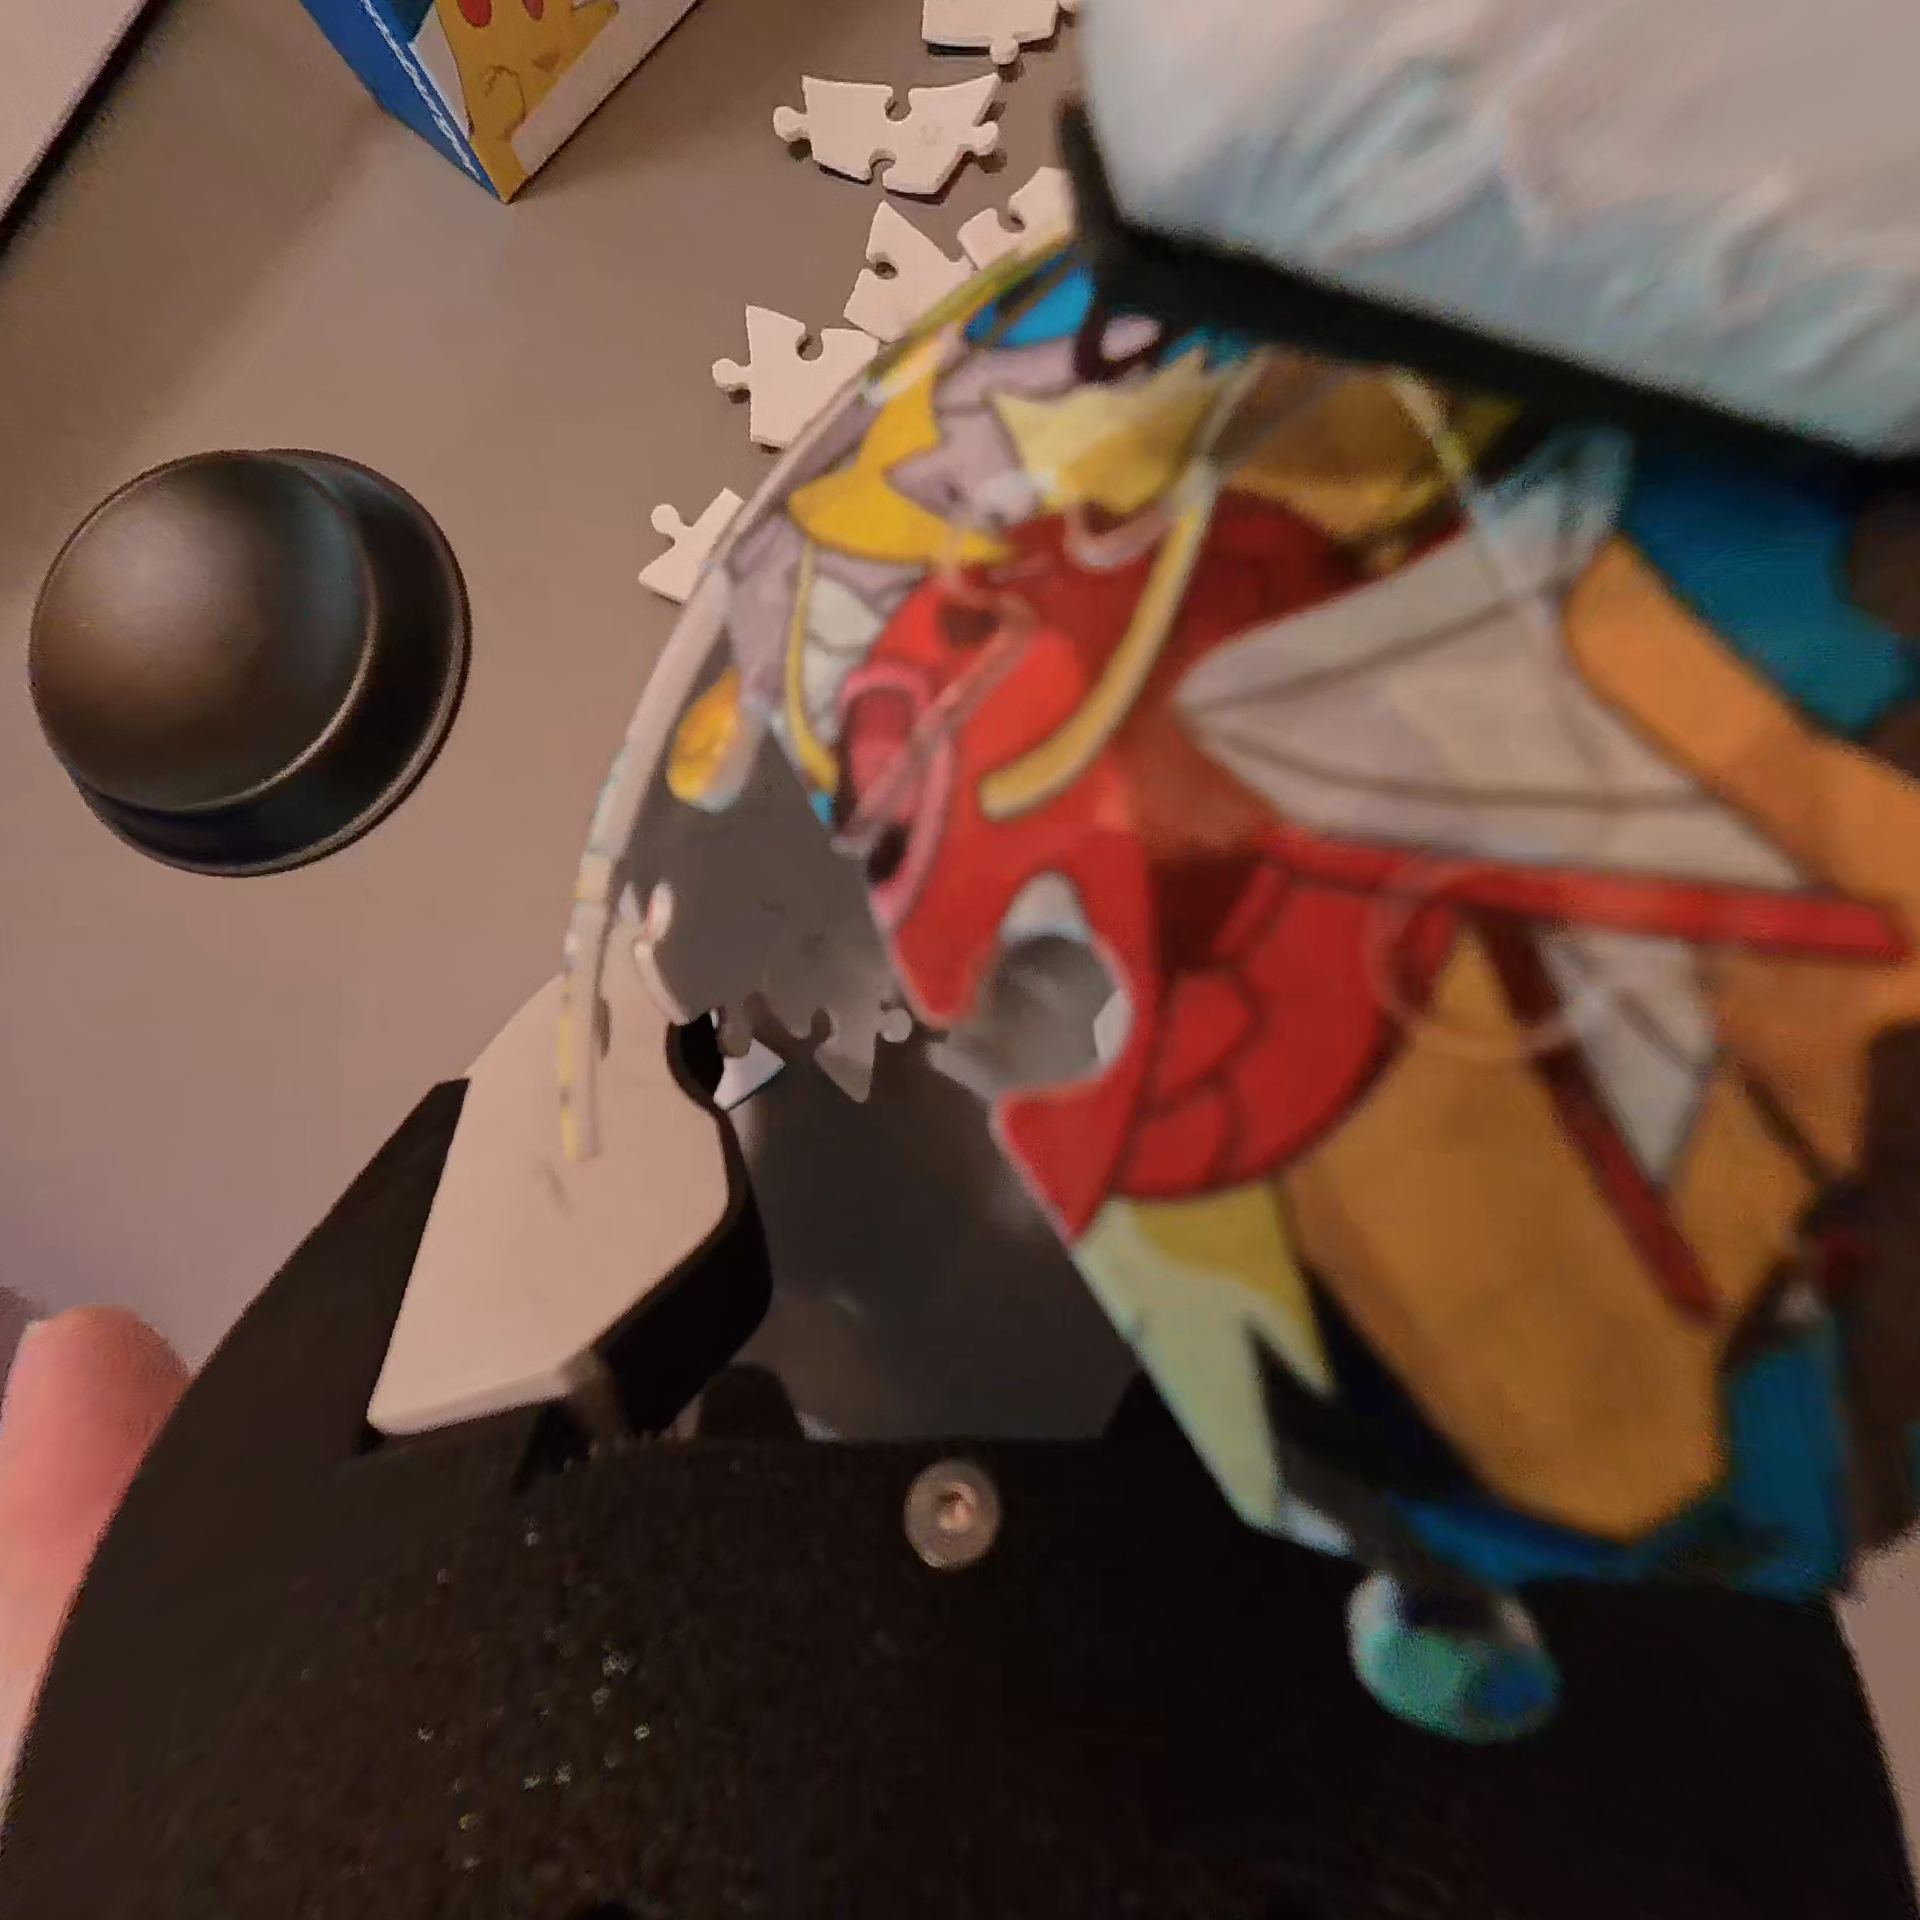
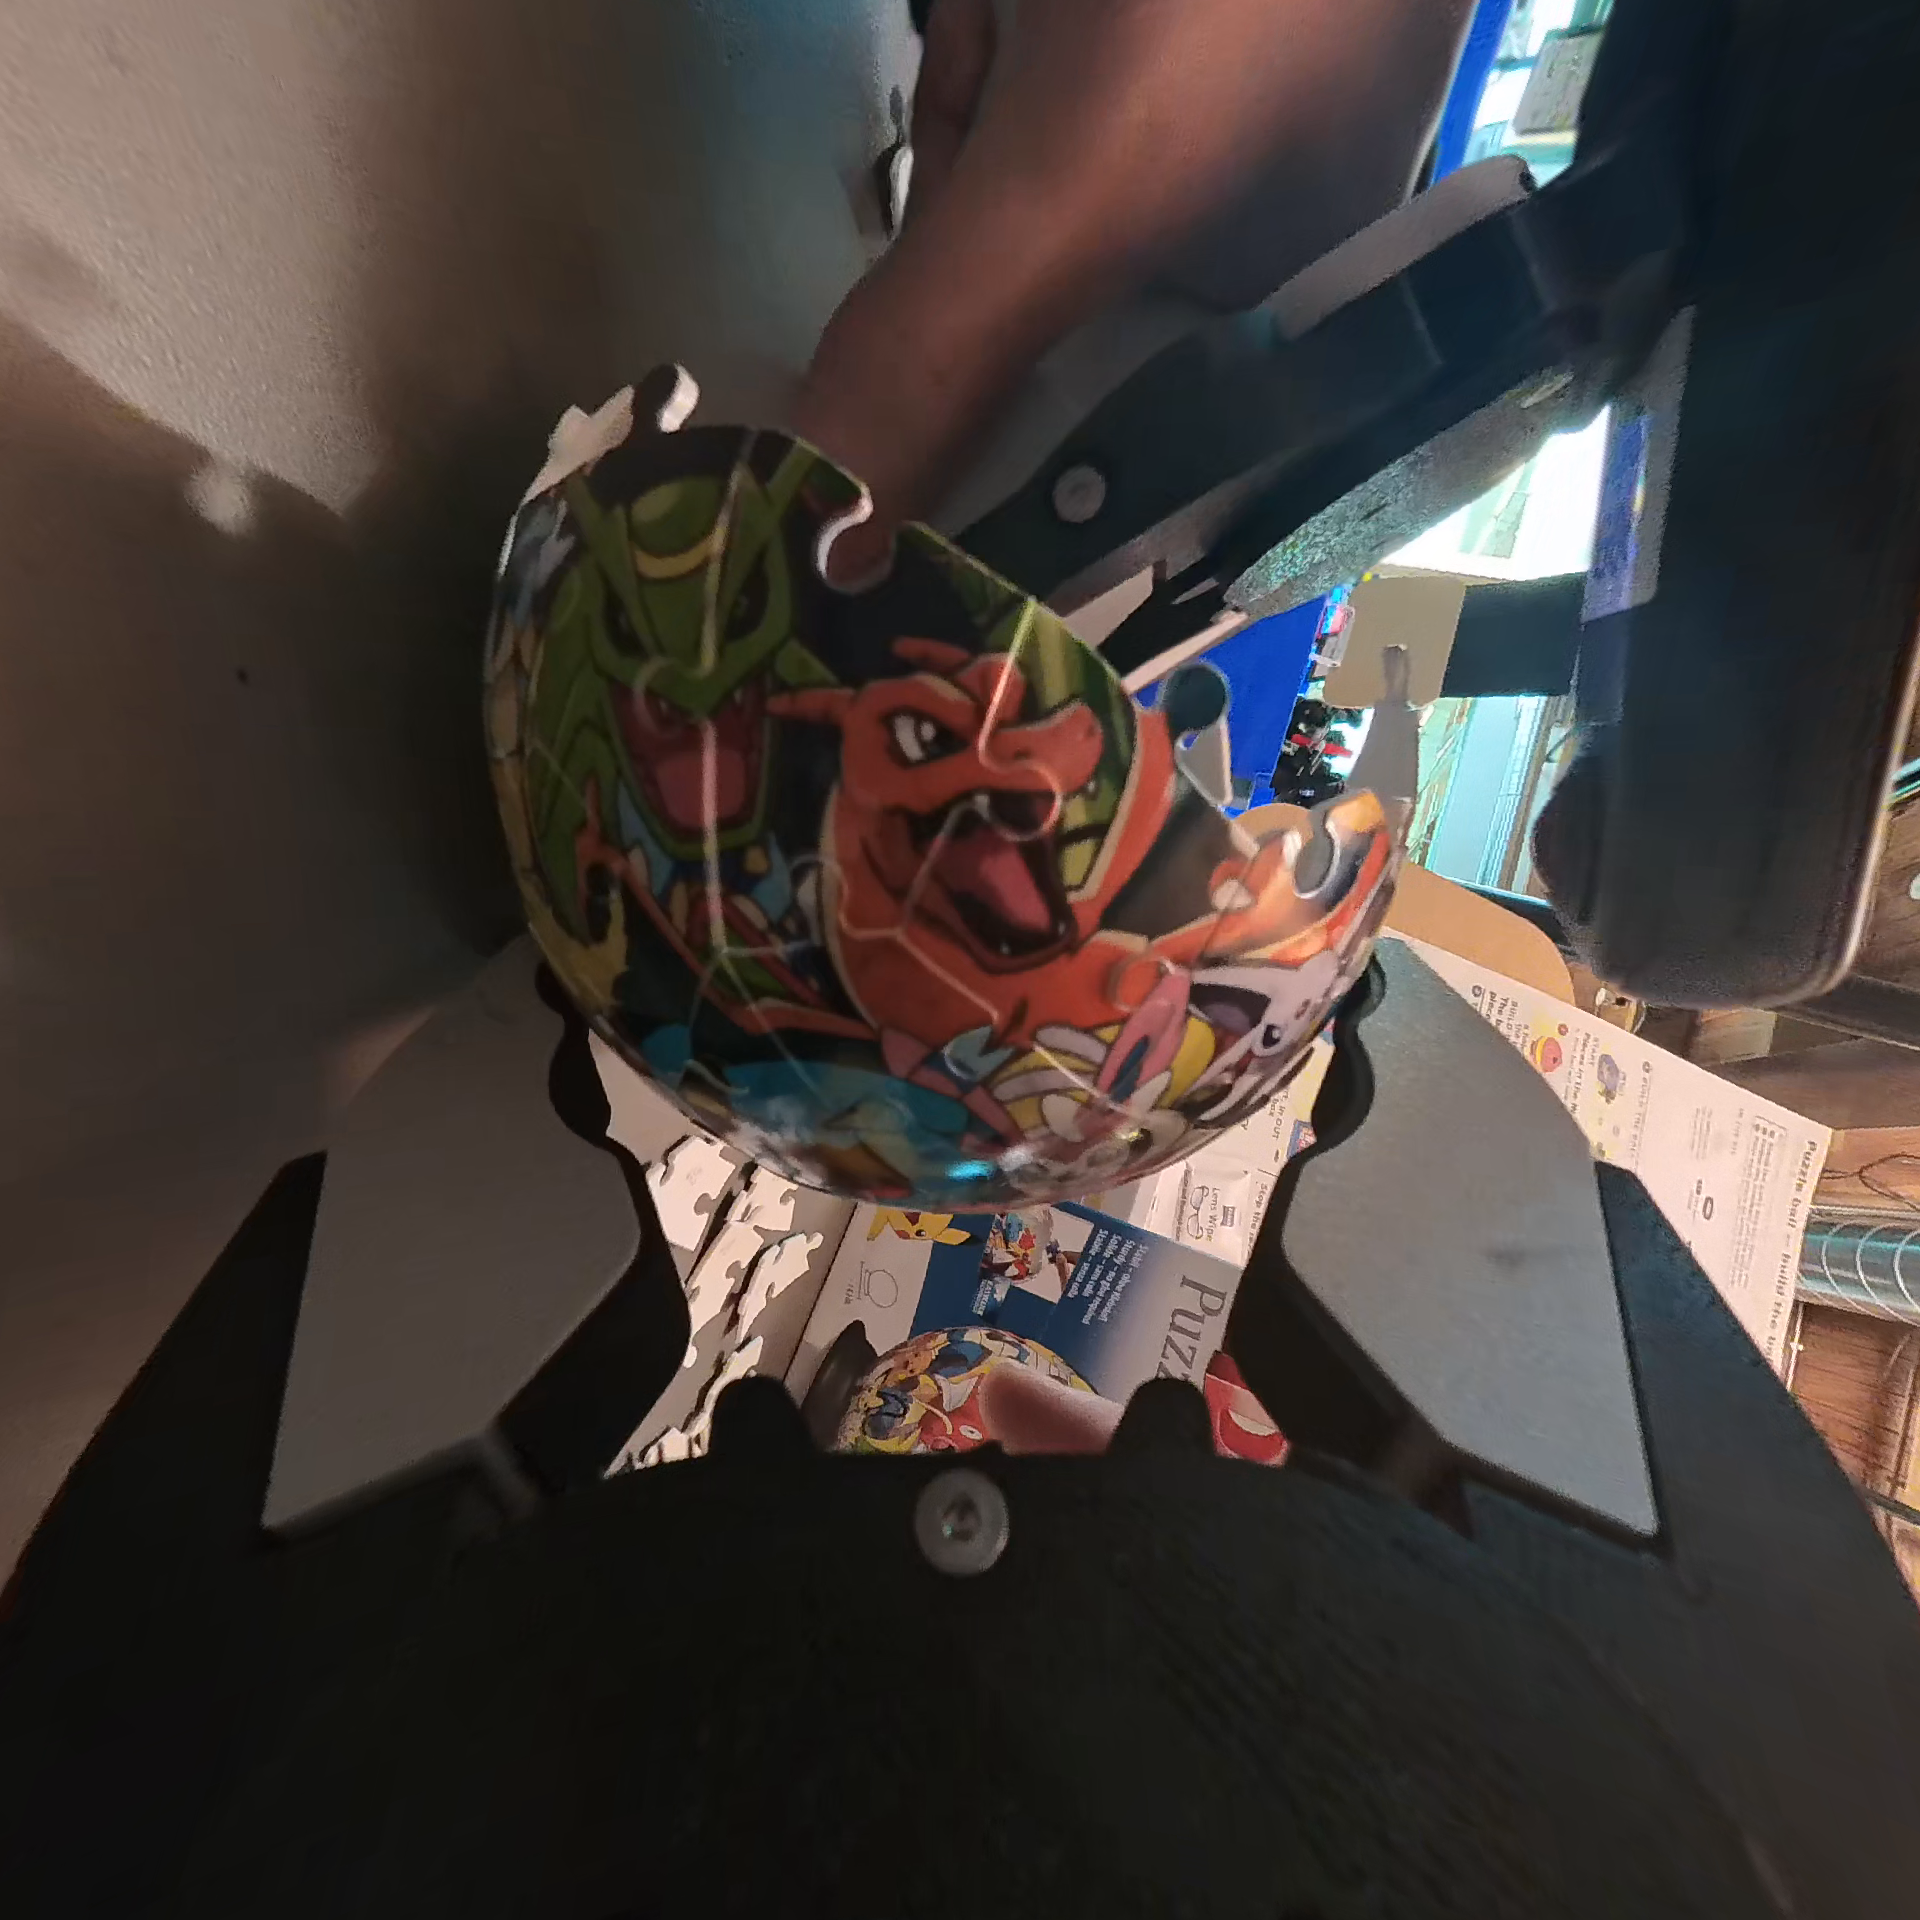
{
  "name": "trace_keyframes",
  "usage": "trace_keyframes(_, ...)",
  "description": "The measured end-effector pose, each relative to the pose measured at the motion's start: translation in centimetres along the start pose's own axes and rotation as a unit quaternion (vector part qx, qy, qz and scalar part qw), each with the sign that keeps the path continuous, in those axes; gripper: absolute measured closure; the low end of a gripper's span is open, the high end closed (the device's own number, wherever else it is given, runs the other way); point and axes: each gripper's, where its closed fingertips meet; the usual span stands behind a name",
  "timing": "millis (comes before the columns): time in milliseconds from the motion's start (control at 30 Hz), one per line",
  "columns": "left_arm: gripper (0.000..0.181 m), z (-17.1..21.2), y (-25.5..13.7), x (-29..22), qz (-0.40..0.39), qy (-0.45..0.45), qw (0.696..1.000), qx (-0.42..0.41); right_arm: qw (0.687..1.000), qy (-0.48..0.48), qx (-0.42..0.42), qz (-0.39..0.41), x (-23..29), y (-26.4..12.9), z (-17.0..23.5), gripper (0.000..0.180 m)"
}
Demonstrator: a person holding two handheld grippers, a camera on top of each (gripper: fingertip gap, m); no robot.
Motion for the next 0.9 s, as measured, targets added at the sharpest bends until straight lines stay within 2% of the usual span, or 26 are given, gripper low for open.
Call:
trace_keyframes(33,0.092,-0.1,0.0,0.0,-0.002,0.004,1.0,-0.003,1.0,0.0,0.0,0.001,0.0,0.0,0.0,0.046)
trace_keyframes(333,0.089,0.5,-0.7,-0.4,0.05,-0.018,0.998,-0.02,1.0,-0.002,0.003,0.007,0.0,-0.1,0.0,0.046)
trace_keyframes(433,0.091,1.3,-0.5,-0.7,0.046,0.002,0.999,-0.001,1.0,-0.008,0.008,0.013,0.0,-0.2,-0.1,0.046)
trace_keyframes(900,0.097,1.1,-0.6,-1.5,0.037,0.032,0.999,-0.022,1.0,-0.008,0.017,0.022,0.0,-0.4,-0.1,0.046)
Point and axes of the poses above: each gripper's, where its closed fingertips meet, y out along the fingers, z out of its underside, x = y × z across the jaws, and after that the axes turned 15 degrees about x, right-handed
